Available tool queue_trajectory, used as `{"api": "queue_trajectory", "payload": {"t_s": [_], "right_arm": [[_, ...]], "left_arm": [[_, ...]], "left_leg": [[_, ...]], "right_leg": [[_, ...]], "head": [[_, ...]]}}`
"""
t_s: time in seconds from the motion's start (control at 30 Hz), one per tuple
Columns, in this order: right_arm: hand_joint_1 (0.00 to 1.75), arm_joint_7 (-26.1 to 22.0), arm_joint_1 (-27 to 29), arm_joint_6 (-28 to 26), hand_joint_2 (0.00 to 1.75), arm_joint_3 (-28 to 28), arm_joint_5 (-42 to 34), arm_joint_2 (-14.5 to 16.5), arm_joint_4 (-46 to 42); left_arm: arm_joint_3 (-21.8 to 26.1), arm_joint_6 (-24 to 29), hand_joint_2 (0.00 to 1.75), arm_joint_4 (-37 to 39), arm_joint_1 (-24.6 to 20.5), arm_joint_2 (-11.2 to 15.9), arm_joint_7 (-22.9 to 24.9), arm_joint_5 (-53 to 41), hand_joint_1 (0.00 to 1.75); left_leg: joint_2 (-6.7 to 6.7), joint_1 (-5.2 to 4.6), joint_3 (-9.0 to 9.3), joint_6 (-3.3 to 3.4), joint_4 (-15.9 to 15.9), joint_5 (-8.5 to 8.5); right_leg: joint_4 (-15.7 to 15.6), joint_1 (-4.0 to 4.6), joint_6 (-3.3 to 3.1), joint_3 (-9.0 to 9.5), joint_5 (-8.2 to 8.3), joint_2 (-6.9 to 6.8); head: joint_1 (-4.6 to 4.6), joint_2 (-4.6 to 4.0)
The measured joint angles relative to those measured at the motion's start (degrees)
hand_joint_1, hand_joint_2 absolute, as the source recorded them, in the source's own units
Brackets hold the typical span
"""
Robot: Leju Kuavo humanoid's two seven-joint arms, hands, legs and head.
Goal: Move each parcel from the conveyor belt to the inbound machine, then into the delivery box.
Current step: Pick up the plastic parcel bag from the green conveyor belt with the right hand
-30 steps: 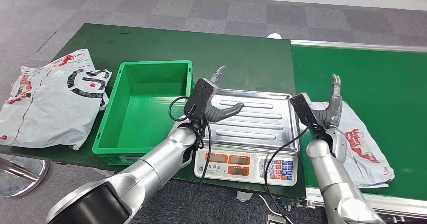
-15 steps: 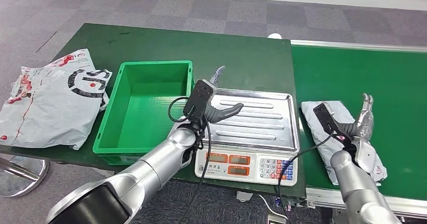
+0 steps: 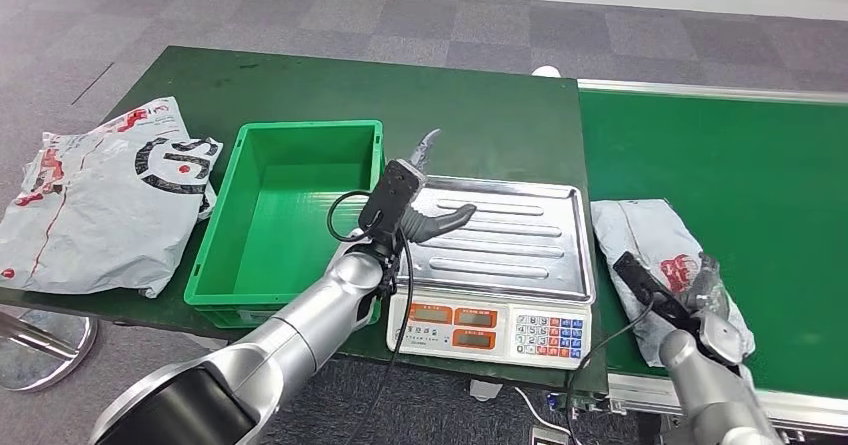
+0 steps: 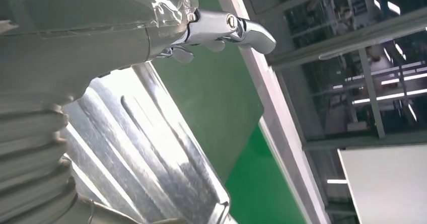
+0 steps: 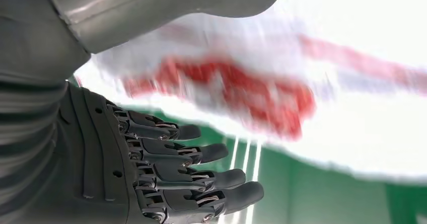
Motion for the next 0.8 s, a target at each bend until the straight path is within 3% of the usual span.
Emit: {"api": "queue_trajectory", "payload": {"t_s": [0.2, 0.23, 0.33, 0.37, 0.5, 0.8], "right_arm": [[0.0, -1.3, 4.8, 8.8, 1.75, 0.0, -0.8, 2.5, -3.3], [0.31, -1.6, 5.3, 10.6, 1.75, 0.0, -1.0, 2.7, -3.9], [1.62, -1.9, 6.7, 15.2, 1.75, 0.2, -0.5, 2.8, -5.9], [1.75, -1.7, 7.4, 16.8, 1.75, 0.5, -0.1, 2.8, -6.9], [1.75, -0.3, 10.2, 21.5, 1.75, 1.8, 1.9, 2.8, -12.0], [1.75, 0.2, 12.6, 23.0, 1.75, 2.5, 2.5, 2.8, -17.3]], "left_arm": [[5.3, -1.3, 1.75, -0.3, 0.7, 0.7, 0.0, -5.0, 0.0], [6.3, -1.6, 1.75, -0.3, 0.8, 0.8, 0.0, -6.0, 0.0], [8.9, -2.2, 1.75, -0.5, 0.9, 0.9, 0.2, -8.5, 0.0], [9.8, -2.3, 1.75, -0.6, 1.0, 0.9, 0.3, -9.4, 0.0], [13.7, -2.9, 1.75, -1.0, 1.3, 0.9, 0.8, -12.0, 0.0], [17.0, -3.0, 1.75, -1.4, 1.7, 0.6, 0.9, -13.1, 0.0]], "left_leg": [[0.01, 0.02, 0.03, 0.0, 0.0, 0.0], [0.02, 0.02, 0.04, 0.0, 0.0, 0.0], [0.02, 0.03, 0.09, 0.01, 0.0, 0.0], [0.01, 0.03, 0.12, 0.02, 0.0, -0.01], [0.02, 0.03, 0.19, 0.07, 0.0, -0.05], [0.03, 0.03, 0.22, 0.08, 0.0, -0.05]], "right_leg": [[0.0, 0.02, -0.02, 0.0, -0.02, -0.01], [0.0, 0.03, -0.01, 0.01, -0.02, 0.0], [0.0, 0.03, 0.02, 0.1, -0.04, -0.03], [0.0, 0.03, 0.03, 0.14, -0.05, -0.05], [-0.1, 0.03, 0.05, 0.21, -0.06, -0.06], [-0.1, 0.04, 0.05, 0.25, -0.06, -0.05]], "head": [[-0.01, 0.0], [-0.01, 0.0], [0.0, 0.01], [-0.01, 0.01], [-0.01, 0.0], [-0.01, 0.0]]}}
